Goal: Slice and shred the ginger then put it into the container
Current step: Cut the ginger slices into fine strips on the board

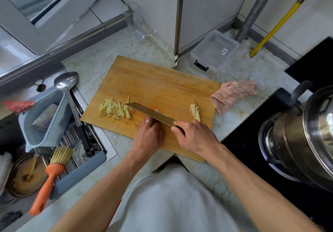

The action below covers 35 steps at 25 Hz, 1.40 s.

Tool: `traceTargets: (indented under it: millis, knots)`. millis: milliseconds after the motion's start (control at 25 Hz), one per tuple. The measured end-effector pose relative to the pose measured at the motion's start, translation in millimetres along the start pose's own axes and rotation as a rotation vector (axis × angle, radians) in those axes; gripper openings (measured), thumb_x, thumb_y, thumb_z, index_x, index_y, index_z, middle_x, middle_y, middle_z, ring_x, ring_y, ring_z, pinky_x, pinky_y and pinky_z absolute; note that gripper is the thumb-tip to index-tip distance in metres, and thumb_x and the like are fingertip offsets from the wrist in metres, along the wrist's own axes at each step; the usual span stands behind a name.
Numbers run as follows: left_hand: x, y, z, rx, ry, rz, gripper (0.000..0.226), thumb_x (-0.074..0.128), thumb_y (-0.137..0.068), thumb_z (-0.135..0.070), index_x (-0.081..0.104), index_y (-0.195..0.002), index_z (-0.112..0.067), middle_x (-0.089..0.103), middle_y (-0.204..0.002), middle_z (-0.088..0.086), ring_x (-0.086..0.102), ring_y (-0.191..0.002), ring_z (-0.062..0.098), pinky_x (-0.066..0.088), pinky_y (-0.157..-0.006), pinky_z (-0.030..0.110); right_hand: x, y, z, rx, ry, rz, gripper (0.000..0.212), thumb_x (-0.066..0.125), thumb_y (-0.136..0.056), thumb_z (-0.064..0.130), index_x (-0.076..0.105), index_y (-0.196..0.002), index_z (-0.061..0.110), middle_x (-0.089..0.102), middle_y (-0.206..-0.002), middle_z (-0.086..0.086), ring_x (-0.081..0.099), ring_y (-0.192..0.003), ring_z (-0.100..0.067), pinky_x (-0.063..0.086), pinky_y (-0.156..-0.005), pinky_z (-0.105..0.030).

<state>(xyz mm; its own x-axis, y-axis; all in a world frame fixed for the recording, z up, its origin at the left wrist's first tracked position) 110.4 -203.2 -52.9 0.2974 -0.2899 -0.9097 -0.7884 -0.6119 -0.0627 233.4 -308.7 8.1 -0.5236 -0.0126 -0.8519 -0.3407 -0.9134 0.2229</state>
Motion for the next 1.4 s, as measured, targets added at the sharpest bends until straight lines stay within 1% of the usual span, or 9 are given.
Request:
traceTargets:
  millis: [200, 360, 400, 720, 920, 1120, 1280, 1400]
  knots:
    - [-0.5, -0.6, -0.8, 0.020, -0.002, -0.010, 0.041, 0.039, -0.088, -0.020, 0.072, -0.101, 0.001, 0.065, -0.106, 0.019, 0.060, -0.100, 0.038, 0.056, -0.082, 0.041, -0.6, 2.3, 0.9, -0.009, 0.010, 0.001, 0.037, 0.042, -0.104, 0.044, 0.065, -0.115, 0.017, 0.072, -0.087, -0.012, 0.066, -0.084, -0.038, 0.048, -0.062, -0.037]
    - [0.9, -0.2, -0.6, 0.003, 0.014, -0.015, 0.041, 0.039, -0.088, -0.020, 0.072, -0.102, 0.001, 0.064, -0.107, 0.019, 0.060, -0.101, 0.039, 0.057, -0.083, 0.042, 0.7, 1.3, 3.3, -0.016, 0.025, -0.009, 0.036, 0.041, -0.104, 0.044, 0.065, -0.112, 0.017, 0.072, -0.086, -0.012, 0.066, -0.082, -0.038, 0.037, -0.058, -0.034]
    - [0.4, -0.4, -0.6, 0.003, 0.017, -0.020, 0.041, 0.039, -0.088, -0.020, 0.072, -0.102, 0.001, 0.064, -0.107, 0.019, 0.060, -0.101, 0.039, 0.056, -0.084, 0.042, 0.8, 0.8, 3.4, -0.013, 0.023, -0.012, 0.036, 0.041, -0.104, 0.044, 0.065, -0.112, 0.018, 0.072, -0.086, -0.012, 0.066, -0.081, -0.038, 0.036, -0.058, -0.033]
    - [0.4, 0.6, -0.5, -0.003, 0.031, -0.058, 0.040, 0.040, -0.086, -0.020, 0.073, -0.095, 0.001, 0.064, -0.103, 0.020, 0.062, -0.097, 0.039, 0.057, -0.077, 0.040, 1.7, 0.1, 3.6, -0.034, 0.040, -0.020, 0.033, 0.042, -0.104, 0.044, 0.062, -0.106, 0.019, 0.070, -0.081, -0.010, 0.064, -0.077, -0.038, 0.036, -0.058, -0.034]
    - [-1.0, 1.4, -2.6, 0.014, 0.036, -0.090, 0.040, 0.040, -0.086, -0.019, 0.073, -0.099, 0.000, 0.064, -0.105, 0.019, 0.062, -0.099, 0.040, 0.057, -0.080, 0.041, 7.8, -4.9, 4.9, -0.058, 0.046, -0.029, 0.030, 0.041, -0.103, 0.043, 0.056, -0.096, 0.018, 0.067, -0.073, -0.008, 0.062, -0.069, -0.037, 0.037, -0.055, -0.035]
    - [1.0, 1.0, -1.9, 0.011, 0.033, -0.085, 0.041, 0.039, -0.088, -0.019, 0.072, -0.102, 0.001, 0.063, -0.109, 0.019, 0.060, -0.104, 0.040, 0.057, -0.084, 0.043, 4.8, -4.0, 4.5, -0.055, 0.026, -0.032, 0.031, 0.042, -0.103, 0.043, 0.060, -0.101, 0.018, 0.068, -0.076, -0.008, 0.062, -0.071, -0.036, 0.037, -0.055, -0.034]
    - [1.4, 1.7, -1.2, 0.032, 0.024, -0.096, 0.042, 0.039, -0.087, -0.019, 0.071, -0.104, 0.002, 0.063, -0.110, 0.019, 0.060, -0.104, 0.041, 0.056, -0.086, 0.043, 2.5, -2.5, 5.0, -0.054, 0.029, -0.028, 0.032, 0.043, -0.103, 0.043, 0.063, -0.102, 0.018, 0.069, -0.077, -0.008, 0.063, -0.071, -0.035, 0.040, -0.056, -0.034]
    - [1.2, 1.5, -0.9, 0.028, 0.036, -0.106, 0.040, 0.040, -0.088, -0.019, 0.071, -0.103, 0.002, 0.063, -0.111, 0.019, 0.059, -0.106, 0.040, 0.056, -0.086, 0.042, 5.5, -5.7, 5.8, -0.050, 0.031, -0.022, 0.031, 0.043, -0.103, 0.043, 0.061, -0.099, 0.018, 0.068, -0.077, -0.008, 0.063, -0.071, -0.035, 0.036, -0.056, -0.033]
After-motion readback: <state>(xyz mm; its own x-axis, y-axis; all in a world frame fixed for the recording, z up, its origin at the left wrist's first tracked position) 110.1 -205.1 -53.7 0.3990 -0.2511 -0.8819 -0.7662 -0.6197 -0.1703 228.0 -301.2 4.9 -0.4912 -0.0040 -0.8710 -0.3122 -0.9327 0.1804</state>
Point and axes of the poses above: each hand's wrist, its own y-axis away from the middle knuckle, its own x-axis out of the palm, z = x × y, the point moved 4 cm from there along -y, towards the middle knuckle
